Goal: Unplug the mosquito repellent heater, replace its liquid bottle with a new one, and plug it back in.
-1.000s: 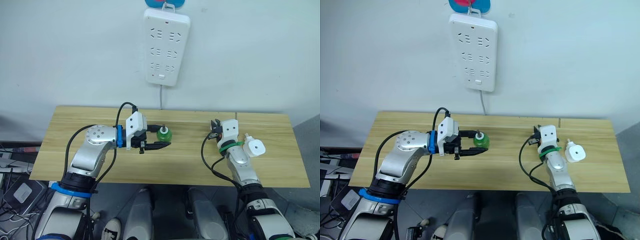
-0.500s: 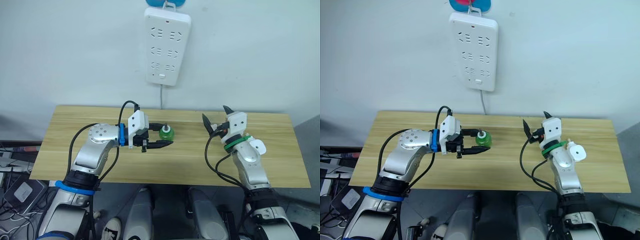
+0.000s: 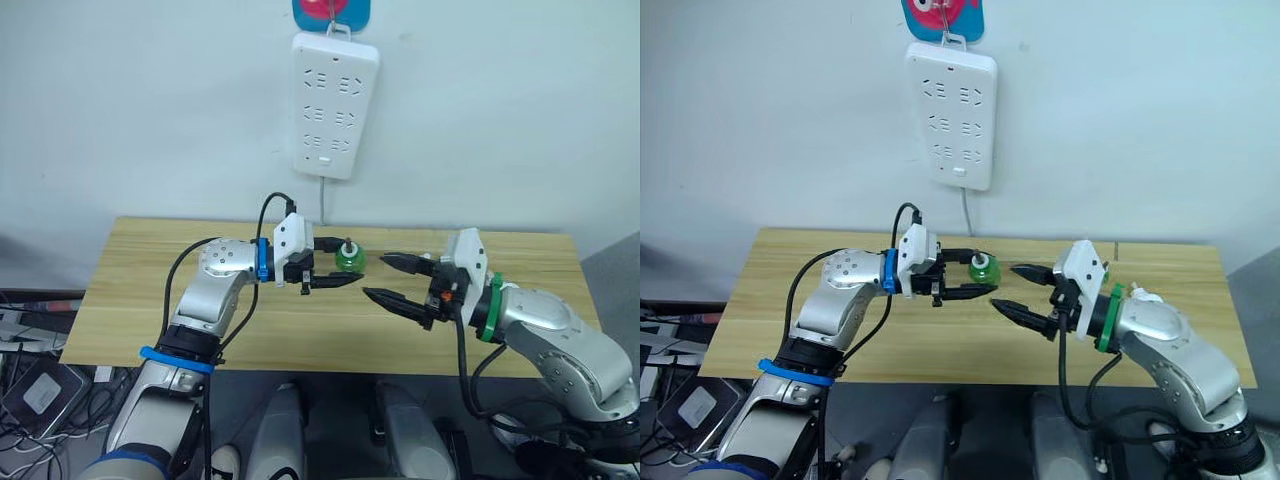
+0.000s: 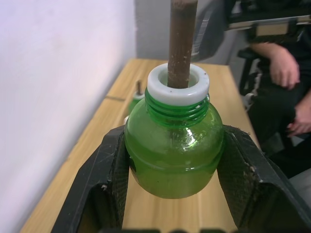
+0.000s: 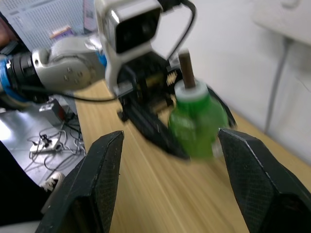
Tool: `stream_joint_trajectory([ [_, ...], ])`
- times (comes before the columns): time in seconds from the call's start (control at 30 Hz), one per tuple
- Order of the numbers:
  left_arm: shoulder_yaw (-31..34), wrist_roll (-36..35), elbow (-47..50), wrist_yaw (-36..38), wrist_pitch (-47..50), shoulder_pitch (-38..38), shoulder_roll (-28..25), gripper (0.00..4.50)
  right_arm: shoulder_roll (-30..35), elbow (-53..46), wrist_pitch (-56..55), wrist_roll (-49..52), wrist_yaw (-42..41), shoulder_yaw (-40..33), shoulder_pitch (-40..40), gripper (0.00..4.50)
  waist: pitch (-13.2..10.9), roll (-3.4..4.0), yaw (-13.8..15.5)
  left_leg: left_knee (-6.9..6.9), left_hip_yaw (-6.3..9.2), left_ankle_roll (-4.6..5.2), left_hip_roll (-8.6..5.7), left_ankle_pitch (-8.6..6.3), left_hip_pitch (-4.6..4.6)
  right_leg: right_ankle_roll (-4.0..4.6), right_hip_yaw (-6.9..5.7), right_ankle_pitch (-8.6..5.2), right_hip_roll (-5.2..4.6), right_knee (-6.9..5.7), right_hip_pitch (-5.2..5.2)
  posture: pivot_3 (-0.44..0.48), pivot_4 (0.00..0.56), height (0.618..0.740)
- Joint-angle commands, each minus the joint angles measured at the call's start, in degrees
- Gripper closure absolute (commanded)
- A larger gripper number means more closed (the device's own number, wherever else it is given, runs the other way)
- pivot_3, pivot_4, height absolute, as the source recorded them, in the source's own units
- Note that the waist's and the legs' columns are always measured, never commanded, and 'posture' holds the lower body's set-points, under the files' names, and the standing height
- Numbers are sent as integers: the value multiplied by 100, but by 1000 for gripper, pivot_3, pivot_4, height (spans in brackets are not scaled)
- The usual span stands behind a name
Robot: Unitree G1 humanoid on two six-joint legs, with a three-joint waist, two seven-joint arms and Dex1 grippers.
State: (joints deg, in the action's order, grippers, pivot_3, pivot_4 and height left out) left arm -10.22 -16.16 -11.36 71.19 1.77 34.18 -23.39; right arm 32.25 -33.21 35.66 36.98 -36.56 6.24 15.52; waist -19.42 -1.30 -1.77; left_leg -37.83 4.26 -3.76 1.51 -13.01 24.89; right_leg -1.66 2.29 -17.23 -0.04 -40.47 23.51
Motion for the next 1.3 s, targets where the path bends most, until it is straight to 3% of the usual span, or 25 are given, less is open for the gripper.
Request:
stream_joint_trajectory([
  [0.03, -20, -81, 231, 72, -73, -15, 10, 2273, -157, -54, -29, -161, 170, 60, 120, 1269, 21, -1, 6, 0, 0, 0, -1, 0, 0, 0, 0, 0, 0, 0, 0, 35, 222, 740],
  [0.53, -88, -106, 386, 70, 65, -64, 100, 2273, -723, 422, -529, -1029, 195, 435, 360, 1269, 141, -5, 8, 0, -2, 0, -7, 0, 1, 0, 0, 0, 1, 2, 0, 32, 215, 740],
  [0.63, -81, -107, 392, 77, 89, -67, 92, 2273, -777, 478, -615, -1126, 128, 469, 378, 1864, 150, -6, 8, 0, -2, 0, -8, 0, 1, 0, 1, 0, 3, 2, 0, 36, 222, 740],
  [0.8, -70, -105, 407, 84, 131, -77, 83, 2273, -799, 487, -673, -1167, 20, 456, 372, 3493, 151, -5, 9, -1, -1, 0, -6, 0, 0, 0, -1, 0, 6, -3, 0, 36, 226, 740],
  [1.03, 1, -99, 292, -65, 112, -13, 181, 2273, -844, 405, -721, -937, -164, 272, 370, 3627, 152, -5, 9, -4, -1, 0, -7, 0, 0, 1, -1, 0, 6, -7, 0, 32, 239, 740],
  [1.27, 217, -221, 422, -471, 176, -15, 355, 132, -1402, 470, 135, -23, 759, -697, 363, 3627, 153, -6, 3, -7, -1, 2, -4, -1, -6, 1, 0, 0, 5, -27, 0, 32, 248, 740],
  [1.3, 269, -256, 542, -607, 218, -89, 396, 0, -1542, 504, 350, 266, 1030, -954, 336, 3627, 153, -6, 5, -7, 0, 2, -5, -1, -6, 1, 1, 0, 3, -28, 0, 27, 248, 740],
])
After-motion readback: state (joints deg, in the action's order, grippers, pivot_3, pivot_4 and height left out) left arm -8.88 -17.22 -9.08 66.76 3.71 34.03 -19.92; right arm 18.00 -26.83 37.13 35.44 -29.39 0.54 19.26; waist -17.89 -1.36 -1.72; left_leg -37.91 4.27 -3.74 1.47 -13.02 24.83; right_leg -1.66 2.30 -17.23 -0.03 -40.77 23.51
